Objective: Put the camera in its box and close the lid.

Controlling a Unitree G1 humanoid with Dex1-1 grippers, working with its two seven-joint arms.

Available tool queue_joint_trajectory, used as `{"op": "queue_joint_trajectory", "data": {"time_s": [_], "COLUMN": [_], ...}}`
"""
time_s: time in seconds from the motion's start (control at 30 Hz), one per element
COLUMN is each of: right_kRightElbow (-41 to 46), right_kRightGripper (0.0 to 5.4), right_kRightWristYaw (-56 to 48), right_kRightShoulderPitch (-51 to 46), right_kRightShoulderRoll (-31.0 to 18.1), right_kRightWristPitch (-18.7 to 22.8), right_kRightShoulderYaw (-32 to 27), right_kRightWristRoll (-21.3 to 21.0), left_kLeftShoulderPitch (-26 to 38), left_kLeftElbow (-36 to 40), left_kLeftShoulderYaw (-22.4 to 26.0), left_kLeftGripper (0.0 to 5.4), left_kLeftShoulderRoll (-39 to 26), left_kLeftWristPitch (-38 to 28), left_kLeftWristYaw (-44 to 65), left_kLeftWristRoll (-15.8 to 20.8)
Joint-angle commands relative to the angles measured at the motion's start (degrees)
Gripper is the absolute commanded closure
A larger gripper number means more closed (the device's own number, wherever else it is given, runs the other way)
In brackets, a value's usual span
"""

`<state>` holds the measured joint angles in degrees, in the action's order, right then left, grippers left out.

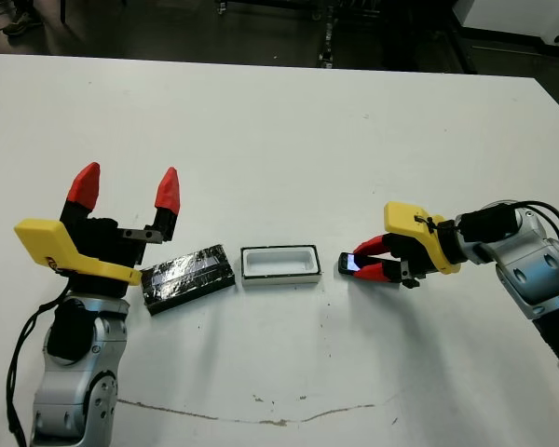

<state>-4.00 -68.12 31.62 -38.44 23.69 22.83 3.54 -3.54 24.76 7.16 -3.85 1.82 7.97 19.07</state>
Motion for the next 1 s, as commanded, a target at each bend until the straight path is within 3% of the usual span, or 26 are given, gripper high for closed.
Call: {"op": "queue_joint_trajectory", "data": {"time_s": [0.03, 0.23, 0.3, 0.43, 0.63, 0.8, 1.0], "right_kRightElbow": [0.55, 0.69, 0.88, 1.97, 2.25, -1.52, -9.53], "right_kRightGripper": [3.71, 3.71, 3.71, 3.71, 3.71, 3.71, 3.71], "right_kRightWristYaw": [2.78, 3.15, 2.49, 1.56, 1.62, -0.76, -3.52], "right_kRightShoulderPitch": [-1.28, 2.48, 3.71, 6.33, 8.40, 10.31, 13.89], "right_kRightShoulderRoll": [0.70, 3.71, 4.33, 4.54, 5.42, 7.49, 11.69], "right_kRightWristPitch": [4.19, 13.99, 14.87, 13.28, 16.31, 14.69, 10.64], "right_kRightShoulderYaw": [-1.48, -8.11, -9.86, -10.46, -10.37, -9.39, -6.42], "right_kRightWristRoll": [-0.14, 7.63, 10.15, 11.82, 14.44, 16.13, 14.69], "left_kLeftShoulderPitch": [-0.33, -0.37, -0.42, -0.52, -0.59, -0.53, -0.54], "left_kLeftElbow": [-0.15, -0.44, -0.40, -0.24, -0.44, -0.64, -0.50], "left_kLeftShoulderYaw": [-0.01, -0.14, -0.29, -0.48, -0.51, -0.54, -0.77], "left_kLeftGripper": [0.00, 0.00, 0.00, 0.00, 0.00, 0.00, 0.00], "left_kLeftShoulderRoll": [0.09, 0.13, 0.11, 0.32, 0.25, 0.38, 0.47], "left_kLeftWristPitch": [0.28, 0.02, -0.01, 0.04, -0.30, -0.52, -0.29], "left_kLeftWristYaw": [-0.20, -0.18, -0.36, -0.55, -0.50, -0.58, -0.80], "left_kLeftWristRoll": [-0.11, -0.41, -0.90, -0.94, -0.84, -0.95, -1.06]}}
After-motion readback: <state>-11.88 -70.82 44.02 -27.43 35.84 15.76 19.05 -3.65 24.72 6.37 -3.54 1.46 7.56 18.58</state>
